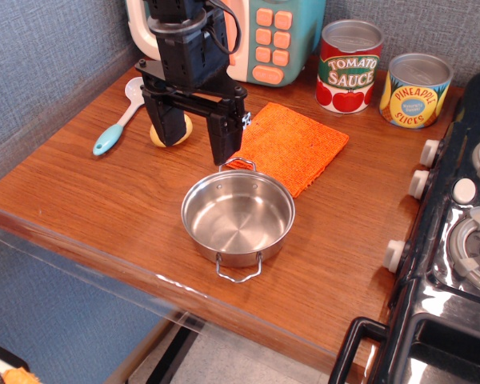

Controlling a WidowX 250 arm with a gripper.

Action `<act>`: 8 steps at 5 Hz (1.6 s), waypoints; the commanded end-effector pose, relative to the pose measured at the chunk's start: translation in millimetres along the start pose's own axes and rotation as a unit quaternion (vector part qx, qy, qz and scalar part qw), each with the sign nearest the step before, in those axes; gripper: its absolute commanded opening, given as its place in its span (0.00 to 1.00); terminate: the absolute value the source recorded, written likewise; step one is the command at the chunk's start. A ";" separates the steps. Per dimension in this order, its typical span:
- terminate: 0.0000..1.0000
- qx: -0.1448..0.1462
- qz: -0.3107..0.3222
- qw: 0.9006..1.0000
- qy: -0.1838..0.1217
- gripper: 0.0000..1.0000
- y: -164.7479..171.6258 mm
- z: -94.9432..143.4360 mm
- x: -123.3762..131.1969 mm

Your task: PLACE THE BRUSH ON THE ORANGE CLOTH

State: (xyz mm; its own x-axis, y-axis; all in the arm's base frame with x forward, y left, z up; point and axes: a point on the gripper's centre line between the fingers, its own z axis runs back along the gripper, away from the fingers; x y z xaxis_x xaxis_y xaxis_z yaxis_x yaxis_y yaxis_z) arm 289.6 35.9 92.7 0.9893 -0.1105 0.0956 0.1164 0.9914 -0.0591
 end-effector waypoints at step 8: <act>0.00 0.093 0.200 0.975 0.018 1.00 176.9 -59.0 14.7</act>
State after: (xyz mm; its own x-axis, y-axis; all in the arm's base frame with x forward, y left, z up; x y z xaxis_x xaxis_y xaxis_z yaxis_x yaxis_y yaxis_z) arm 331.4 200.9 10.7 0.9562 0.2904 0.0359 -0.2925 0.9521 0.0896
